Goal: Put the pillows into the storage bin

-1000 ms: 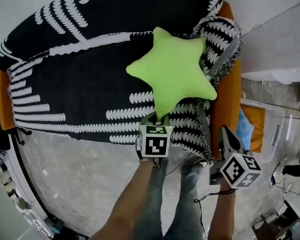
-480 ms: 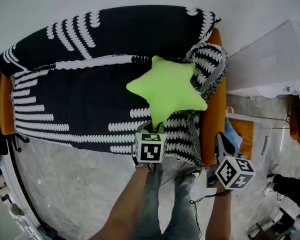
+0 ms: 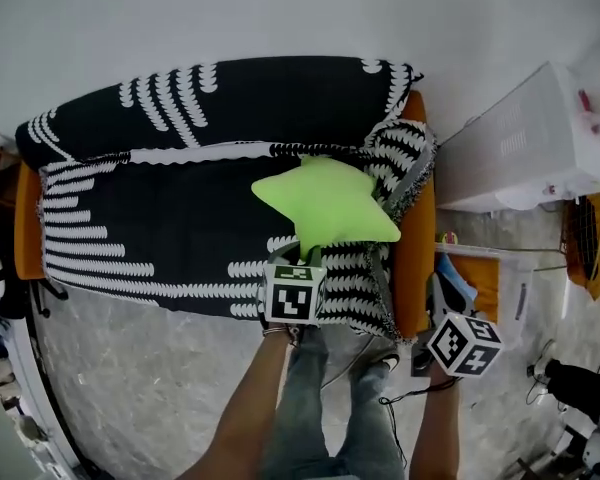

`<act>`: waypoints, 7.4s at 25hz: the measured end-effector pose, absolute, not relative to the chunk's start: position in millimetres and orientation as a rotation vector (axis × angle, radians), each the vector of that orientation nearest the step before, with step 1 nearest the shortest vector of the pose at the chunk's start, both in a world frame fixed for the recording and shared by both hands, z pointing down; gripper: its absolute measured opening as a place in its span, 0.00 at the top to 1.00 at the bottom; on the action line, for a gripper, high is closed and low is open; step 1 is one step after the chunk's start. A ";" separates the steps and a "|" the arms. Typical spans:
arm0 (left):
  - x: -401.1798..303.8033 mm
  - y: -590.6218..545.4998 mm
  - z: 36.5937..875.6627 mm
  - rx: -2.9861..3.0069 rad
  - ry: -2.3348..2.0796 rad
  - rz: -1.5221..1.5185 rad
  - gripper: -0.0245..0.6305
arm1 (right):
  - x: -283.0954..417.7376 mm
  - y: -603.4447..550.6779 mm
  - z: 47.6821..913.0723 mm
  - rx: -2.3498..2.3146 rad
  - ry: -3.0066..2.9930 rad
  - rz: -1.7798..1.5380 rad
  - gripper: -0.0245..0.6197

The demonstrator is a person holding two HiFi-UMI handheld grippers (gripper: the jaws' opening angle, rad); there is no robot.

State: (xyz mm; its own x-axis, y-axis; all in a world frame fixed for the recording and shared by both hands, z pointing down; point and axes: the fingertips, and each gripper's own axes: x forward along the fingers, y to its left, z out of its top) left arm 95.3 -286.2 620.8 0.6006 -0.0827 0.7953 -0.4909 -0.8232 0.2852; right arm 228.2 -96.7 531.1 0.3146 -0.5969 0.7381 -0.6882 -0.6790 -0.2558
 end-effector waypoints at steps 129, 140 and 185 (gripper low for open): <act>404.4 328.0 679.8 2.508 0.910 1.467 0.59 | 268.8 572.3 643.9 3.237 0.130 1.503 0.96; 371.9 290.5 562.0 2.556 0.893 1.330 0.59 | 264.4 536.8 538.0 3.243 0.072 1.327 0.96; 299.5 135.4 257.3 2.690 0.730 0.638 0.95 | 213.8 426.6 236.4 3.254 0.080 0.619 0.96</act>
State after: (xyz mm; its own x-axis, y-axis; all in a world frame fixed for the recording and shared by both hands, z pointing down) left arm 299.5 135.4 257.3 0.7746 0.5327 0.3408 0.4086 -0.8329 0.3732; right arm 213.8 426.6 236.4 0.9296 0.0151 0.3683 0.0790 -0.9841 -0.1592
